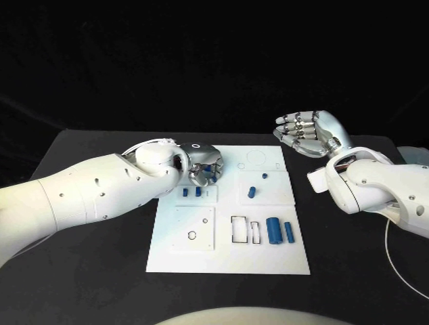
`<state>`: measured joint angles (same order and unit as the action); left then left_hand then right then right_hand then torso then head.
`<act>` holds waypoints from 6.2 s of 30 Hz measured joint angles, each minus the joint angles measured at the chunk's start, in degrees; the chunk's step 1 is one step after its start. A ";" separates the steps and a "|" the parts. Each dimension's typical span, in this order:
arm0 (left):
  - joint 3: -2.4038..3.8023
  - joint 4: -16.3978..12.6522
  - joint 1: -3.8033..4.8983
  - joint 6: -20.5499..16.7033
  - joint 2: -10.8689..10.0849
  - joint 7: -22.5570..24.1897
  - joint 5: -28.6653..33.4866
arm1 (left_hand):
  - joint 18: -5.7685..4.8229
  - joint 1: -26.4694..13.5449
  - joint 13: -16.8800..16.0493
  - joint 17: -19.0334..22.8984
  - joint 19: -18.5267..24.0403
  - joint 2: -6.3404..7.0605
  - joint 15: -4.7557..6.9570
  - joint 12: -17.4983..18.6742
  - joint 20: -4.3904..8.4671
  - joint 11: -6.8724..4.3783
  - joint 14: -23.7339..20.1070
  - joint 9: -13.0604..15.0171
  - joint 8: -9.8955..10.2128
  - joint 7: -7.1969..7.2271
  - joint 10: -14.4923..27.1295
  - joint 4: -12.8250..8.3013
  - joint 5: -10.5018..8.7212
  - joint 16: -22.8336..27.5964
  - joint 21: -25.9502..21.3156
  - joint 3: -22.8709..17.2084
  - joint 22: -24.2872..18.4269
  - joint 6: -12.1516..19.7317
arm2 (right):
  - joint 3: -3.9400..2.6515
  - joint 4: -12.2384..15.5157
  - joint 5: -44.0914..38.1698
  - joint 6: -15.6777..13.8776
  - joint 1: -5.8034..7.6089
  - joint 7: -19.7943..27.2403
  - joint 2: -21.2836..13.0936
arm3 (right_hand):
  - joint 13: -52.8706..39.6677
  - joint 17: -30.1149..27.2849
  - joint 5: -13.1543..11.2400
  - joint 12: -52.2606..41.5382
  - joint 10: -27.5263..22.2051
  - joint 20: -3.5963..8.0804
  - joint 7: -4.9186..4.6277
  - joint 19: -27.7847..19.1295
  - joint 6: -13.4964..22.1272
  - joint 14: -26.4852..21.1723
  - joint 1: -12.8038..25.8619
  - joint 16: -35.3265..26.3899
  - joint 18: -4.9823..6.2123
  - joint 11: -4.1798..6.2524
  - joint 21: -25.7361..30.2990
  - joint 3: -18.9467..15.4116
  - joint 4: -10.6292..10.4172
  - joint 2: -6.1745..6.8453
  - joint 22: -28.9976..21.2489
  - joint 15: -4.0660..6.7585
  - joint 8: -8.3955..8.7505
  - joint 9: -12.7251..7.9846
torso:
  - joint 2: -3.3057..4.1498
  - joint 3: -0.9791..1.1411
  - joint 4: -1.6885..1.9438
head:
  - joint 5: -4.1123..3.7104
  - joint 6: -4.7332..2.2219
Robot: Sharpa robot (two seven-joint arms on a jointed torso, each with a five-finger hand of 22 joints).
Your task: Assemble the parts on the task board
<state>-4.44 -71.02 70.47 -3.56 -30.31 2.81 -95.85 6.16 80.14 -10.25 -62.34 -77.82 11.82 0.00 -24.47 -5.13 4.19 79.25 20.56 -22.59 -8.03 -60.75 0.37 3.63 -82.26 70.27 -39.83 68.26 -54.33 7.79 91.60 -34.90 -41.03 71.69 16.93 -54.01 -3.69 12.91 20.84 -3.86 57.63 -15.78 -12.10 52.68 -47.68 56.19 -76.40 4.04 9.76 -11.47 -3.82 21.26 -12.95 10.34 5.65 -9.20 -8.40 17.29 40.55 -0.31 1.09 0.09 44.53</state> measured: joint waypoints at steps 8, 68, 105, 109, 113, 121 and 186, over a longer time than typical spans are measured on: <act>1.34 -2.73 -0.07 -0.93 -1.88 -0.08 0.34 | 0.01 -0.26 0.00 -0.08 0.00 0.26 0.00 0.27 0.00 0.00 0.00 0.06 0.01 0.00 0.00 0.00 0.00 0.00 0.00 0.00 0.07 0.00 | 0.00 -0.11 0.00 0.00 0.00 0.00 -0.08 | 0.00 -0.05 0.00 0.00 0.00 0.00 0.00 0.00 0.00 0.20 0.00 0.00 0.00 0.00 0.00 0.00 0.00 0.00 -0.06 -0.20 0.00 0.00 | -0.04 0.01 0.04 | 0.05 -0.36; 2.89 -6.25 0.05 1.33 -8.66 -3.33 4.54 | 0.02 -1.30 0.16 0.87 -0.19 0.56 -0.21 1.35 -0.21 0.01 0.20 0.26 0.54 0.17 -1.21 0.34 -0.01 0.01 0.40 0.34 0.50 -0.75 | 0.00 -0.65 0.00 0.06 -0.02 0.00 0.20 | 0.00 -0.22 0.00 0.00 0.00 0.00 -0.21 0.00 -0.21 0.20 0.00 0.00 0.00 0.00 0.00 0.00 0.00 0.00 -0.27 -0.20 0.00 -0.08 | 0.03 -0.02 0.09 | 0.91 -0.32; 2.73 -5.14 -0.30 3.12 -8.03 -3.23 4.95 | 0.02 -1.30 0.15 1.16 -0.19 0.56 -0.21 1.87 -0.20 -0.11 0.20 0.18 0.55 0.20 -1.32 0.34 0.00 0.01 0.40 0.34 0.59 -0.77 | 0.00 -0.71 0.00 0.06 -0.07 0.04 0.33 | 0.00 -0.28 0.00 0.00 0.00 0.00 -0.20 0.00 -0.20 0.20 0.00 0.00 0.00 0.00 0.00 0.00 0.00 0.00 -0.33 -0.20 0.00 -0.07 | 0.01 0.01 0.09 | 0.94 0.15; 2.71 -5.09 -0.32 3.19 -7.99 -3.22 5.00 | 0.03 -1.30 0.15 1.15 -0.19 0.56 -0.21 1.88 -0.20 -0.20 0.20 0.19 0.55 0.38 -1.42 0.34 -0.01 0.01 0.40 0.33 0.59 -0.95 | 0.00 -0.71 0.01 0.06 -0.07 0.04 0.35 | 0.00 -0.28 0.00 0.00 0.00 0.00 -0.20 0.00 -0.20 0.20 0.00 0.00 0.00 0.00 0.00 0.00 0.00 0.00 -0.33 -0.20 0.00 -0.07 | 0.00 0.01 0.09 | 0.94 0.19; 2.70 -5.05 -0.32 3.35 -7.96 -3.22 5.04 | 0.02 -1.30 0.15 1.40 -0.19 0.56 -0.21 2.07 -0.20 -0.20 0.20 0.27 0.77 0.39 -1.42 0.34 -0.01 0.01 0.40 0.34 0.56 -0.95 | 0.00 -0.71 0.01 0.07 -0.06 0.04 0.35 | 0.00 -0.28 0.00 0.00 0.00 0.00 -0.20 0.00 -0.20 0.20 0.00 0.00 0.00 0.00 0.00 0.00 0.00 0.00 -0.33 -0.20 0.00 -0.07 | -0.01 0.01 0.10 | 0.94 0.19; 2.66 -4.99 -0.32 3.51 -7.96 -3.30 5.10 | 0.02 -1.53 0.21 1.37 -0.19 0.79 -0.21 2.53 -0.20 -0.20 0.20 0.27 0.91 0.39 -1.42 0.20 0.00 0.01 0.40 0.47 0.30 -0.95 | 0.00 -0.71 0.01 0.07 -0.06 0.04 0.33 | 0.00 -0.28 0.00 0.00 0.00 0.00 -0.20 0.00 -0.20 0.20 0.00 0.00 0.00 0.00 0.00 0.00 0.00 0.00 -0.33 -0.20 0.00 -0.06 | -0.03 0.01 0.10 | 0.98 0.23; 3.67 -7.28 -0.46 0.80 -12.45 -3.85 6.03 | 1.37 -3.55 2.38 12.49 5.04 3.29 -2.45 12.04 -2.13 2.87 -4.96 -1.90 8.32 -1.47 4.75 0.75 0.01 3.58 -8.97 2.31 -9.12 5.80 | 0.00 -1.34 -1.55 1.14 -0.06 -0.61 -0.07 | 0.00 -1.61 -4.82 0.00 -0.10 0.30 -0.42 0.42 -1.71 0.79 -1.76 0.14 0.00 0.10 -0.13 -0.14 2.13 0.10 -1.58 0.10 0.47 -0.40 | -0.04 -0.02 0.09 | 0.70 0.23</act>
<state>-0.77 -78.30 70.02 -2.75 -42.76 -1.04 -89.81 7.54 76.60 -7.87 -49.85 -72.77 15.11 -2.45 -12.43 -7.26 7.06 74.29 18.66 -14.28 -9.50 -56.00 1.12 3.63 -78.67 61.30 -37.52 59.13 -48.53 7.79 90.25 -36.45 -39.89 71.63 16.33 -54.08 -3.68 11.30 16.03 -3.86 57.53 -15.48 -12.52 53.10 -49.39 56.98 -78.16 4.18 9.76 -11.36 -3.95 21.11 -10.82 10.44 4.07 -9.10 -7.93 16.89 40.50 -0.34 1.18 0.79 44.76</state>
